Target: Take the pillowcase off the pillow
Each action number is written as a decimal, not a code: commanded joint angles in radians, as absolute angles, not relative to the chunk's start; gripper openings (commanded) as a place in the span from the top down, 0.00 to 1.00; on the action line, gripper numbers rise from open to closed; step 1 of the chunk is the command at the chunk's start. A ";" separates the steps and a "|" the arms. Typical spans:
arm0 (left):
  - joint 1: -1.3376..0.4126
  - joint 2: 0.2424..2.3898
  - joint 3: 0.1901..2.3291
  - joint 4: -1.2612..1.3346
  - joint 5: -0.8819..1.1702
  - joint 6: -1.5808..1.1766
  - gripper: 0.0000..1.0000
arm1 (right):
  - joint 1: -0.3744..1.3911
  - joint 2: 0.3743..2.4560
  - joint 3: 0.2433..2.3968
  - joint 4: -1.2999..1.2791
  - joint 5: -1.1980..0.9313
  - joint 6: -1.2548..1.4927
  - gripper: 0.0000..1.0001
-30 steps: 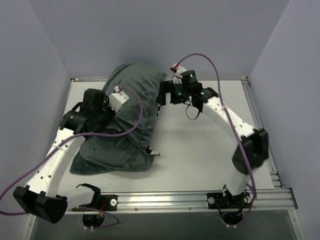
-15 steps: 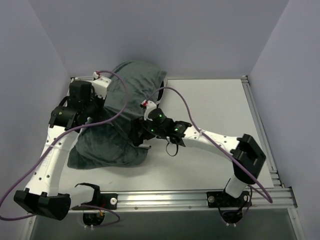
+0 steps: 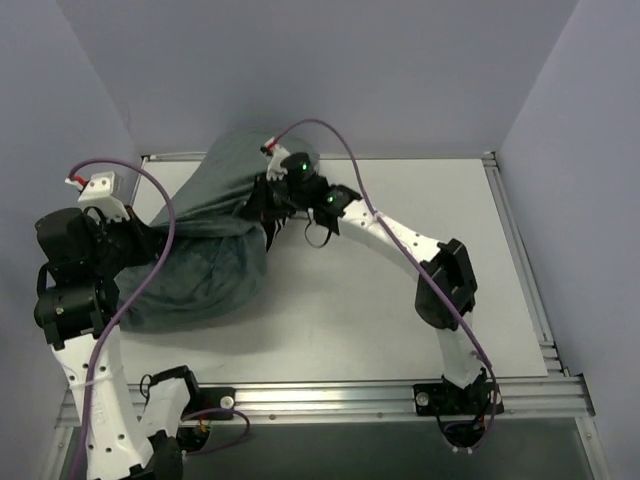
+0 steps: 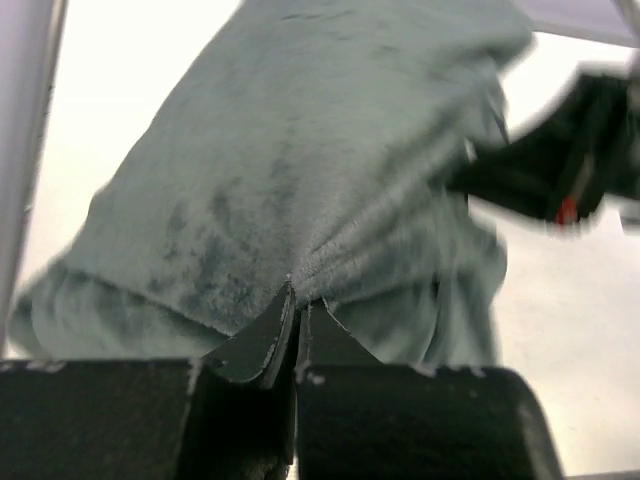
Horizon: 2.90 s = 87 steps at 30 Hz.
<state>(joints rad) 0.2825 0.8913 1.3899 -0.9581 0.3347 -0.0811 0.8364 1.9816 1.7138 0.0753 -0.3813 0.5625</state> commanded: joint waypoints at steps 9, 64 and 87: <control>-0.083 1.172 1.549 -0.913 0.132 0.100 0.98 | 0.509 2.198 2.260 -0.313 -0.384 0.356 0.51; -0.135 1.842 2.134 -0.859 -0.100 0.086 0.98 | 1.029 1.365 0.920 -0.304 0.187 0.601 1.00; -0.259 1.356 1.742 -0.787 0.782 0.278 0.15 | 0.885 1.479 1.170 -0.247 0.173 0.439 1.00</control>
<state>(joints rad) -0.1928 1.4391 1.7000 -0.8394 0.6174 0.1909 0.8837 1.4693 1.1294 -0.1284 0.1497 0.4843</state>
